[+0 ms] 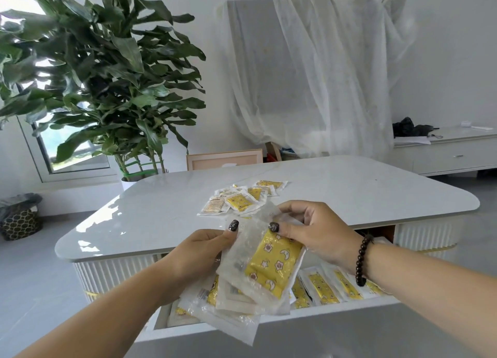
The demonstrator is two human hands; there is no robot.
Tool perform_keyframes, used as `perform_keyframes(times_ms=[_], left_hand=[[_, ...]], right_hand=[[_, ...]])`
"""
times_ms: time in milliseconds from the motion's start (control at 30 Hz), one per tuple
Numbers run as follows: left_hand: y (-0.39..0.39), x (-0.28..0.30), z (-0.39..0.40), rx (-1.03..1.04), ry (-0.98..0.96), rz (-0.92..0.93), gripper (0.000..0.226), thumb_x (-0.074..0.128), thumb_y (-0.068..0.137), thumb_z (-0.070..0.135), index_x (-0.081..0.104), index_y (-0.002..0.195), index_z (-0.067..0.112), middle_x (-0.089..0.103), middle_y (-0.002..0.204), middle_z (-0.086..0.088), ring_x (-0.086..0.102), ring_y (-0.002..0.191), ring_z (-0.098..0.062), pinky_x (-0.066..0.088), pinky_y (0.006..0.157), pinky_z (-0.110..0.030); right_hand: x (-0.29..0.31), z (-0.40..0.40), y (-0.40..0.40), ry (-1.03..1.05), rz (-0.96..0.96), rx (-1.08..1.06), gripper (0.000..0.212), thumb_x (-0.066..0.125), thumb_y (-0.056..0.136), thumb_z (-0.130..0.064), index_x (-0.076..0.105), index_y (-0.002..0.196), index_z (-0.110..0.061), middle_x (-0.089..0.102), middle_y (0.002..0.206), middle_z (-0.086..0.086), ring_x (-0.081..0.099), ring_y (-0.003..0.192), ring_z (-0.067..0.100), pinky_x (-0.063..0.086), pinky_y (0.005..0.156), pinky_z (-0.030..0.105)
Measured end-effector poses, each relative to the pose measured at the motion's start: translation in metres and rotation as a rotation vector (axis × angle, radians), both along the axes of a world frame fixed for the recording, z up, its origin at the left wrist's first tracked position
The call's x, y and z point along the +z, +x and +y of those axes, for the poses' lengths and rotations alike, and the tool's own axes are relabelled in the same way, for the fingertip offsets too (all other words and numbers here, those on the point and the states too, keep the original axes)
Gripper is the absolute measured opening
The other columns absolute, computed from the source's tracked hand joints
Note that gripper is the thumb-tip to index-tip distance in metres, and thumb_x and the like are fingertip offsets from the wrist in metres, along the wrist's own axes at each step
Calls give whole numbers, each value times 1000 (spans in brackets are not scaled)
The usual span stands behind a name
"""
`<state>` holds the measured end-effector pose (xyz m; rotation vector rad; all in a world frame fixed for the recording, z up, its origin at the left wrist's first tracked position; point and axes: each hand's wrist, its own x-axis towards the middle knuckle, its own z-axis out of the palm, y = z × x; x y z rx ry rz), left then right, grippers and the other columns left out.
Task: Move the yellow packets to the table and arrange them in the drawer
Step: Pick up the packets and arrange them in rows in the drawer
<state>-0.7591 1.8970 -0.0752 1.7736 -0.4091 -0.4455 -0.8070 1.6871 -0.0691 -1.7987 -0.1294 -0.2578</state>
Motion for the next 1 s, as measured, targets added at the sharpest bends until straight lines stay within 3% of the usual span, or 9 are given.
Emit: perform_keyframes(times_ms=[100, 200, 267, 367, 433, 533, 633, 733, 1000], left_hand=[[-5, 0, -4, -47, -12, -6, 56, 57, 77, 46, 72, 98, -4, 71, 103, -24, 66, 100, -43, 46, 100, -55], [-6, 0, -3, -106, -7, -27, 57, 53, 80, 55, 77, 94, 5, 74, 104, -16, 68, 104, -33, 48, 100, -48], [-9, 3, -4, -129, 14, -67, 57, 54, 80, 61, 77, 90, 10, 76, 101, -8, 70, 100, -23, 47, 99, -41], [-10, 3, -7, -139, 40, -65, 31, 73, 75, 36, 77, 92, 10, 76, 98, -10, 73, 93, -25, 55, 92, -42], [-9, 3, -7, -146, 79, -81, 22, 75, 77, 20, 76, 96, 9, 77, 96, -9, 74, 89, -24, 59, 83, -37], [-10, 3, -8, -109, 76, -83, 21, 76, 76, 20, 76, 95, 9, 77, 93, -8, 74, 87, -24, 60, 77, -35], [-5, 1, -5, 4, 31, -64, 26, 77, 76, 25, 74, 94, 6, 76, 91, -14, 74, 82, -27, 58, 70, -35], [3, 0, 0, 139, -13, -78, 31, 76, 80, 25, 71, 96, 0, 72, 94, -27, 67, 75, -31, 52, 68, -38], [2, 2, 6, 106, -84, 43, 17, 67, 85, 7, 69, 101, 0, 76, 94, -17, 74, 79, -28, 61, 62, -33]], right_hand=[[-1, 4, -2, -139, -67, -1, 30, 76, 76, -10, 69, 104, -17, 72, 100, 3, 68, 88, 12, 56, 84, 24], [1, 5, -4, -225, -150, -17, 32, 82, 69, -16, 72, 95, -32, 70, 93, 10, 65, 89, 26, 55, 88, 36], [0, 5, -4, -209, -176, -19, 33, 84, 67, -15, 73, 93, -32, 68, 88, 11, 63, 79, 18, 55, 87, 33], [0, 6, -4, -210, -191, -44, 34, 83, 67, -11, 73, 94, -29, 65, 80, -2, 60, 74, 1, 54, 81, 22], [-2, 8, -6, -206, -194, -73, 32, 83, 67, -12, 73, 93, -28, 67, 81, -5, 61, 75, 2, 54, 81, 21], [-5, 10, -4, -200, -201, -172, 33, 82, 70, -22, 67, 99, -29, 67, 90, -6, 60, 80, 11, 51, 74, 16], [-5, 7, 0, -175, -77, -281, 44, 78, 72, -34, 57, 111, -26, 61, 96, -11, 55, 74, 5, 43, 65, 10], [-9, 7, -1, -82, 189, -148, 57, 79, 69, -40, 52, 115, -20, 66, 100, -2, 60, 77, 5, 46, 64, 18], [-16, 4, 2, 41, 278, 7, 31, 80, 71, -13, 65, 98, -9, 66, 78, 2, 61, 65, 8, 54, 62, 24]])
